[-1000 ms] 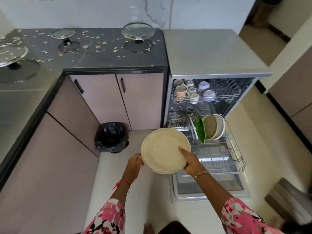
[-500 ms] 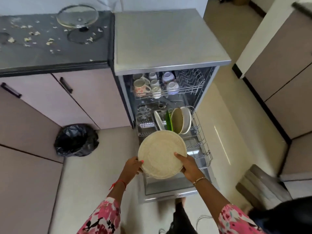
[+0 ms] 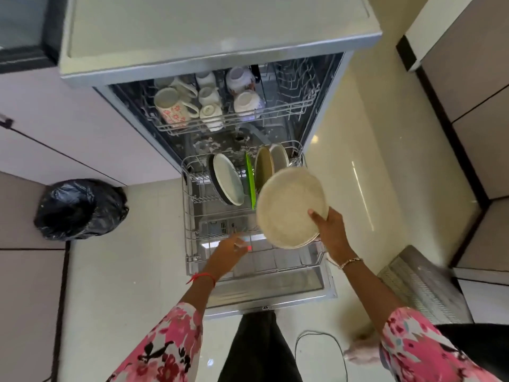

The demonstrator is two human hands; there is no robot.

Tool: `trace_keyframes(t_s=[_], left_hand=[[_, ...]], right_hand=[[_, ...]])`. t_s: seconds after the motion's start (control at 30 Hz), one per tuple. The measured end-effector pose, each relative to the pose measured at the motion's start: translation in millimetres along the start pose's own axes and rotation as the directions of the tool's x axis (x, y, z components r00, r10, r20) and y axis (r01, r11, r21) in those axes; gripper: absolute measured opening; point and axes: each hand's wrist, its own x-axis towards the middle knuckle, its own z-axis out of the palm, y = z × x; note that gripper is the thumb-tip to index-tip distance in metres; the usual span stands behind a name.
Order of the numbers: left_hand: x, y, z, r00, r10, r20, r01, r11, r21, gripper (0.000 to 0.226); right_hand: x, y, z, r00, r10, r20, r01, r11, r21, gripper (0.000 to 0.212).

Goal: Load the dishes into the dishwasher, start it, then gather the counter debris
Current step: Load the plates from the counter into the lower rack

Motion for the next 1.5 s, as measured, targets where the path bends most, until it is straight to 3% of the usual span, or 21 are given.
trace_keyframes(t_s=[0.17, 0.43, 0.63, 0.87, 1.1, 1.3, 1.5], left_hand=[[53.8, -21.9, 53.0, 0.979, -0.018, 0.205, -0.034, 0.968, 0.249, 0.058], [113.3, -76.6, 129.6, 0.954, -0.050, 0.295, -0.103, 0.871, 0.479, 0.050], [127.3, -118.9, 159.0, 0.941, -0.150, 0.302, 0.008, 0.905, 0.425, 0.042], [134.7, -124.1, 171.9, 0.951, -0.148, 0.273, 0.016, 0.901, 0.433, 0.034], [136.2, -123.9, 172.5, 0.956, -0.129, 0.264, -0.005, 0.891, 0.454, 0.036], [134.2, -118.6, 169.6, 0.951, -0.140, 0.277, -0.001, 0.891, 0.454, 0.036], [127.9, -96.0, 153.7, 0.950, -0.142, 0.278, 0.002, 0.895, 0.447, 0.034]], right_hand=[[63.1, 14.6, -21.7, 0.965, -0.231, -0.125, 0.198, 0.952, -0.235, 0.027], [186.8, 42.2, -14.7, 0.958, -0.287, -0.009, 0.236, 0.805, -0.544, 0.025], [251.1, 55.9, 7.4, 0.958, -0.277, 0.073, 0.263, 0.750, -0.607, 0.029], [291.3, 61.5, 30.7, 0.968, -0.219, 0.119, 0.238, 0.675, -0.698, 0.033], [313.3, 72.0, 50.1, 0.982, -0.164, 0.090, 0.181, 0.700, -0.691, 0.035], [318.4, 75.3, 52.9, 0.981, -0.135, 0.137, 0.191, 0.775, -0.603, 0.056], [302.4, 62.1, 37.3, 0.986, -0.074, 0.147, 0.152, 0.754, -0.639, 0.053]])
